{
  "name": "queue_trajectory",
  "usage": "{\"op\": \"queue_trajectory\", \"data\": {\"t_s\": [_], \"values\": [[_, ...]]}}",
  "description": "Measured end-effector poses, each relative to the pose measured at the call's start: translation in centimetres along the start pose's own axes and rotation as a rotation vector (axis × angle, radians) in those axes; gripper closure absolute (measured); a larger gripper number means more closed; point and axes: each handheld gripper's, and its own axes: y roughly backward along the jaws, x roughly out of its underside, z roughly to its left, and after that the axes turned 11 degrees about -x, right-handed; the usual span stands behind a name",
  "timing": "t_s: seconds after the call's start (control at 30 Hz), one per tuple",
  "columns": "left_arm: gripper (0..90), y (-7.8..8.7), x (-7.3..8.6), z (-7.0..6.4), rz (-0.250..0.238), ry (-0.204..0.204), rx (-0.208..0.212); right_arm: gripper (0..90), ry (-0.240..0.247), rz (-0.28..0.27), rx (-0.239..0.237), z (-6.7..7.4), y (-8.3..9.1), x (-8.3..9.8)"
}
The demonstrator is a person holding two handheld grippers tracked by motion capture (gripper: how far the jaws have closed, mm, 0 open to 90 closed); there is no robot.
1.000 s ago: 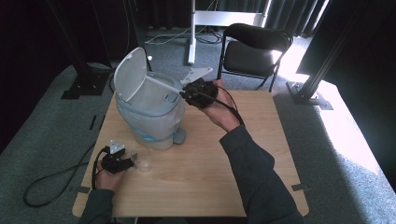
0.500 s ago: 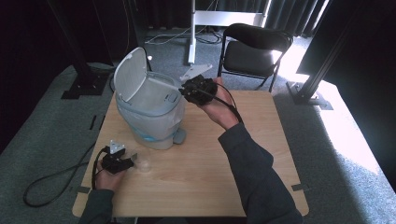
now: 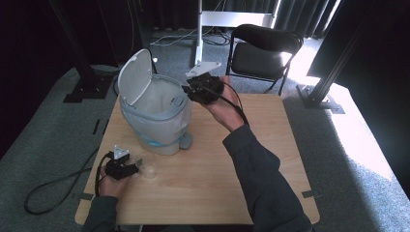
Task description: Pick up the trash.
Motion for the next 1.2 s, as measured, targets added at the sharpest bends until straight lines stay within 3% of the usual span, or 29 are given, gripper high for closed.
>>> {"op": "queue_trajectory", "data": {"t_s": [0.7,1.2], "values": [[40.4,0.0,0.0,0.0,0.0,0.0,0.0,71.1,-0.011,-0.01,-0.017,0.2,0.5,0.8],[40.3,0.0,0.0,0.0,-0.001,0.002,0.002,69.0,-0.028,-0.02,-0.067,1.0,0.1,2.7]]}}
